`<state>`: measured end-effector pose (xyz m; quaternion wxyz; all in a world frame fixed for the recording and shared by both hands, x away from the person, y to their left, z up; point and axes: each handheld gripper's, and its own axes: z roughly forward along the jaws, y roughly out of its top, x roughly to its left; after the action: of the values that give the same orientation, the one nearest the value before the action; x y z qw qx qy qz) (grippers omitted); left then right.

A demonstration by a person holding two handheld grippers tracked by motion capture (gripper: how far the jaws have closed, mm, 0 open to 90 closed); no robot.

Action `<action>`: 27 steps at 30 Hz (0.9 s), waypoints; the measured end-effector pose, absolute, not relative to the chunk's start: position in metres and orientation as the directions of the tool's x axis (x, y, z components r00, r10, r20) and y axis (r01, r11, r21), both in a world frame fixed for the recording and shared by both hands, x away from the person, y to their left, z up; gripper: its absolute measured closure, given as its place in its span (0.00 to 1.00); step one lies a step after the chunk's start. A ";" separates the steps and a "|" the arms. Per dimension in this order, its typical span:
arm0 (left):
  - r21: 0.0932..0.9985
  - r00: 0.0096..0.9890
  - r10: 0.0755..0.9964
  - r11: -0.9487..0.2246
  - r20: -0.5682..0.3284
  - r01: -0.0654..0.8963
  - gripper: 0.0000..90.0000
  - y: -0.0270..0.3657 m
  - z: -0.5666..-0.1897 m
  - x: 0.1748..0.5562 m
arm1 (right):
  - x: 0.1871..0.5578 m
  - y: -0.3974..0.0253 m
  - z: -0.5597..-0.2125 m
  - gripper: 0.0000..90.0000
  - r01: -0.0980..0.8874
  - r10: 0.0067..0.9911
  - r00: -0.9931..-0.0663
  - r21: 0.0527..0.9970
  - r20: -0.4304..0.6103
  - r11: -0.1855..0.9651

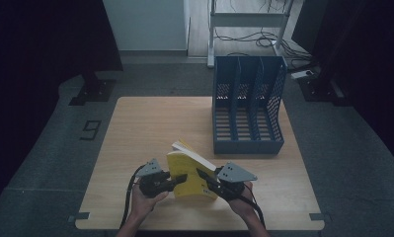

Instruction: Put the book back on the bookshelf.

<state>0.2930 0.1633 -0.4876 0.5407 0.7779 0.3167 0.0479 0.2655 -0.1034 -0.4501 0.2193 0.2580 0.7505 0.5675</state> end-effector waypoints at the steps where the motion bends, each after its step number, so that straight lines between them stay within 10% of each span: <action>1: 0.872 0.792 0.549 -0.212 -0.268 0.442 0.74 0.163 -0.488 0.293 | 0.265 -0.103 -0.450 0.82 0.135 0.637 -0.770 0.965 -0.040 0.224; 11: 0.877 0.777 0.571 -0.192 -0.265 0.440 0.48 0.162 -0.488 0.293 | 0.261 -0.100 -0.449 0.83 0.127 0.627 -0.778 0.970 -0.033 0.209; 27: 0.876 0.750 0.597 -0.154 -0.286 0.457 0.39 0.165 -0.486 0.295 | 0.255 -0.108 -0.440 0.83 0.105 0.653 -0.757 0.983 -0.019 0.150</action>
<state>0.2945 0.1654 -0.4855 0.5494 0.7571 0.3477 0.0637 0.2555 -0.1076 -0.4399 0.2298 0.2620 0.7228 0.5968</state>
